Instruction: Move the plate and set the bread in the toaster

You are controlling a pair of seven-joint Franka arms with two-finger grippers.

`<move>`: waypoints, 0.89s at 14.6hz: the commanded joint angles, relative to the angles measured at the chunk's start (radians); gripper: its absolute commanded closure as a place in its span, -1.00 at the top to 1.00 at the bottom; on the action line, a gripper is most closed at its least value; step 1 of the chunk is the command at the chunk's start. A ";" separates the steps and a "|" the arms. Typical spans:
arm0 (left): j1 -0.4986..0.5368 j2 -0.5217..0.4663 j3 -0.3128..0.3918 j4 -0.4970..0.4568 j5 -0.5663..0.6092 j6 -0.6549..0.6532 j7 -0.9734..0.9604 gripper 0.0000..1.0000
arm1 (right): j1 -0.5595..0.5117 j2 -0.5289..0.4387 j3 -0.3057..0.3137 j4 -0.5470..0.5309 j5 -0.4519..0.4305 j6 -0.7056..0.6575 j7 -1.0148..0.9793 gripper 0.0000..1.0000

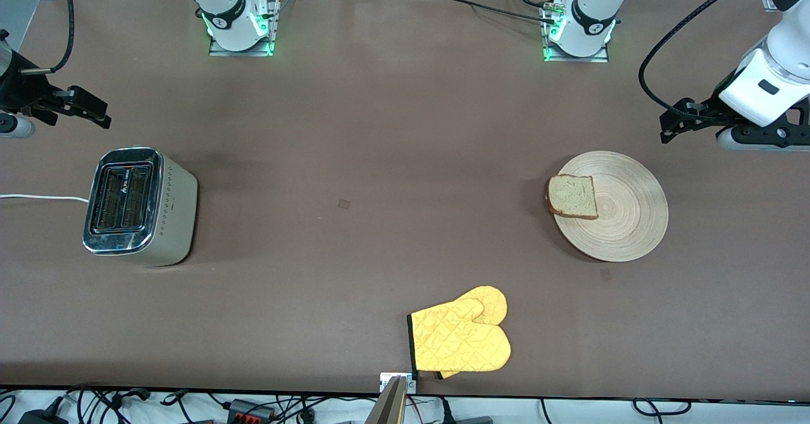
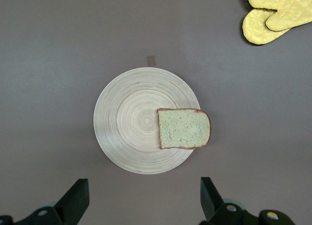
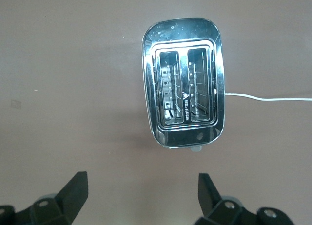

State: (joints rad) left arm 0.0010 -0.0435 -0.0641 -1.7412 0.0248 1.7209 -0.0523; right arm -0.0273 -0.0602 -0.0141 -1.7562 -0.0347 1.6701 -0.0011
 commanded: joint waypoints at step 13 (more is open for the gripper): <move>0.010 -0.009 -0.006 -0.004 -0.009 -0.009 0.017 1.00 | -0.005 -0.012 0.005 0.003 0.006 -0.006 -0.011 1.00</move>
State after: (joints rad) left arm 0.0010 -0.0435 -0.0641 -1.7412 0.0248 1.7209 -0.0522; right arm -0.0273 -0.0681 -0.0146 -1.7554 -0.0346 1.6689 -0.0013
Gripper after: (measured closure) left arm 0.000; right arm 0.000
